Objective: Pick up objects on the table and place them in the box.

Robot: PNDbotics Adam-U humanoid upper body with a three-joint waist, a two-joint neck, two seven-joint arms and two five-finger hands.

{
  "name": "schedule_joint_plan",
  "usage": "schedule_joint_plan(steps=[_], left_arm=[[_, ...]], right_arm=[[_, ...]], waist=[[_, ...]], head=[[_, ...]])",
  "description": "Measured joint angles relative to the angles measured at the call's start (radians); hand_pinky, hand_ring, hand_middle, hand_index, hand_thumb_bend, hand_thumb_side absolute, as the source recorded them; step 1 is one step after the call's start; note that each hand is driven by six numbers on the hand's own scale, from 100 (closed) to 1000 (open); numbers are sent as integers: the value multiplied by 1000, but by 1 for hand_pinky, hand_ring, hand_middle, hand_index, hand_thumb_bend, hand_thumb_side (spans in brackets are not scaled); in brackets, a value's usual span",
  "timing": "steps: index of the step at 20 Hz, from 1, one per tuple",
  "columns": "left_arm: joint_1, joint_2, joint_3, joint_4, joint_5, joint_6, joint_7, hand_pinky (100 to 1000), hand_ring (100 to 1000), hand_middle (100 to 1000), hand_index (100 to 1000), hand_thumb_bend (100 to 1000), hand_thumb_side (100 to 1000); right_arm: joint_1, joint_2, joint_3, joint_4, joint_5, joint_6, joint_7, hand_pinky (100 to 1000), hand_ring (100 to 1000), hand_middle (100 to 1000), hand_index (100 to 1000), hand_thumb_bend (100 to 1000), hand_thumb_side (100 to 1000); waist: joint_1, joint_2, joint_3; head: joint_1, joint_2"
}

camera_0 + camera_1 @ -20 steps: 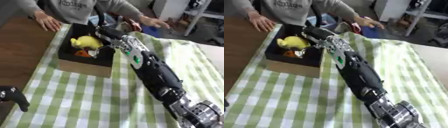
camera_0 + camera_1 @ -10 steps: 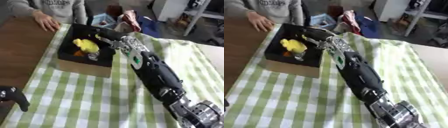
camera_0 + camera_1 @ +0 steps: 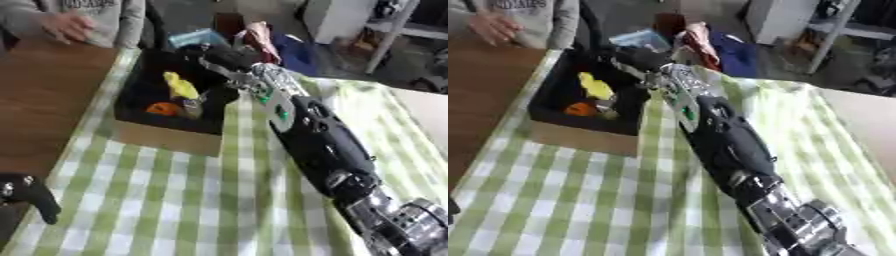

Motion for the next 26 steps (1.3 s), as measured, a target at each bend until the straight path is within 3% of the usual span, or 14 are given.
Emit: schedule_joint_plan(steps=[6, 14, 20, 26], left_arm=[[5, 0, 1, 0, 0, -2, 2, 641, 553, 568, 704, 100, 757], [18, 0, 12, 5, -1, -7, 13, 641, 553, 569, 705, 100, 758], [27, 0, 26, 5, -5, -10, 29, 641, 554, 571, 706, 100, 754], [38, 0, 42, 5, -10, -10, 50, 640, 556, 577, 716, 100, 754]], right_arm=[[1, -28, -2, -45, -28, 60, -123, 809, 832, 905, 959, 355, 504], [44, -112, 13, -139, -143, 74, -156, 791, 792, 829, 929, 261, 425], [136, -213, 12, -268, -350, 102, -183, 795, 773, 781, 898, 107, 381], [263, -294, -18, -438, -593, 156, -196, 801, 761, 740, 867, 100, 392]], waist=[[6, -3, -12], [18, -5, -56], [32, -5, -95], [47, -3, -127]], head=[[3, 0], [25, 0], [47, 0], [65, 0]])
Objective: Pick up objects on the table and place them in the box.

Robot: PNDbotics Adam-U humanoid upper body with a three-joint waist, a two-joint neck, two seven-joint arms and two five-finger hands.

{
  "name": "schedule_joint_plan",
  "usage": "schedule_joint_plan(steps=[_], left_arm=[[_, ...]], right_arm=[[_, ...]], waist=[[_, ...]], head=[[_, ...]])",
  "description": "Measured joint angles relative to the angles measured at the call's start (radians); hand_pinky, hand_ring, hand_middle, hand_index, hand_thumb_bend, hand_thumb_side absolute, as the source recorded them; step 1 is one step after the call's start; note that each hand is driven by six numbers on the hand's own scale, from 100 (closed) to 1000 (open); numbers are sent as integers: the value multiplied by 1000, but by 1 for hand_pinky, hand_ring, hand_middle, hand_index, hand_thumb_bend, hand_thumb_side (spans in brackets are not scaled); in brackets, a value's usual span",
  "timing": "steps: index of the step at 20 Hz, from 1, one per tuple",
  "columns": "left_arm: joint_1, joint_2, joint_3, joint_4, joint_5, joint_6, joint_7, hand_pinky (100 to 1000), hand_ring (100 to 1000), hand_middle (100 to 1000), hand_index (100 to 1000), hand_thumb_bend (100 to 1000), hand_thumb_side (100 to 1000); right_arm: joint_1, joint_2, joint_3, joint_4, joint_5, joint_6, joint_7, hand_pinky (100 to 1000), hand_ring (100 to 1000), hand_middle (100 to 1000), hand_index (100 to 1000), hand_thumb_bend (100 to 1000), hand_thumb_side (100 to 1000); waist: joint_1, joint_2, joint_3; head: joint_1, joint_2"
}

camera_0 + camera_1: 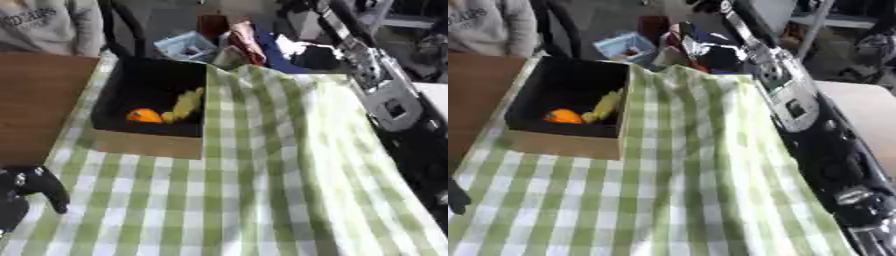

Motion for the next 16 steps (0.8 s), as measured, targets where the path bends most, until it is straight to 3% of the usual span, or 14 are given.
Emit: schedule_joint_plan(steps=[7, 16], left_arm=[[19, -1, 27, 0, -15, 5, 44, 640, 559, 583, 725, 100, 755], [34, -13, 59, 0, -40, 14, 100, 641, 561, 585, 723, 100, 766]], right_arm=[[195, -21, -66, -216, -226, 43, -58, 806, 744, 720, 858, 100, 443], [408, 23, -123, -378, -364, 26, -82, 813, 734, 703, 853, 100, 613]], waist=[[11, 4, -46], [20, 27, -76]], head=[[35, 12], [84, 36]])
